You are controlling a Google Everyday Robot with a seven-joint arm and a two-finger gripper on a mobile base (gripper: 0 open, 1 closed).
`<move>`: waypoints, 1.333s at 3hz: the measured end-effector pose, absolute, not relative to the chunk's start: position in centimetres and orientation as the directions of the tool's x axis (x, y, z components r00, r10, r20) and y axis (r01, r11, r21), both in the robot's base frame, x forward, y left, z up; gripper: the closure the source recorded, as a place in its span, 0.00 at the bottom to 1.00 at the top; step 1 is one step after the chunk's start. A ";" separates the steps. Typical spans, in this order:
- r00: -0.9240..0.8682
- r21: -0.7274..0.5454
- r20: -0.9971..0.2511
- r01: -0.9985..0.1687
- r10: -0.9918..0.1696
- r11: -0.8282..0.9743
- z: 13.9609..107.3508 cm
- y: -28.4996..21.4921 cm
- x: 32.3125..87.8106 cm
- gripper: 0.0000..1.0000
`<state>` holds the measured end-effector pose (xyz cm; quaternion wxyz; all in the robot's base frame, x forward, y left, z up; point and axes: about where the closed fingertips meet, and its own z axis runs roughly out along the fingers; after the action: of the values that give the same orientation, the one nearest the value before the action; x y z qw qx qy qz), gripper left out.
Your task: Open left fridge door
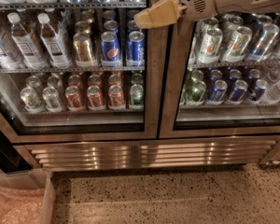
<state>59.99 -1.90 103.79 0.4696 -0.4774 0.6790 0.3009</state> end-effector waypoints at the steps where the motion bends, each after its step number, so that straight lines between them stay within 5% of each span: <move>1: -0.105 -0.032 -0.927 -0.934 -0.359 0.357 103.9 -2.1 59.8 0.38; 2: -0.105 -0.032 -0.928 -0.934 -0.359 0.357 103.9 -2.7 60.1 0.23; 3: -0.105 -0.032 -0.928 -0.934 -0.359 0.356 103.9 -2.7 60.2 0.25; 4: -0.106 -0.023 -0.929 -0.940 -0.355 0.341 104.0 -2.5 60.7 0.44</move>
Offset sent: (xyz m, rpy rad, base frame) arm -0.1559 -0.0085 -0.0292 0.2398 0.2649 -0.1790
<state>60.66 -2.51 103.99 0.4652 -0.4803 0.6739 0.3143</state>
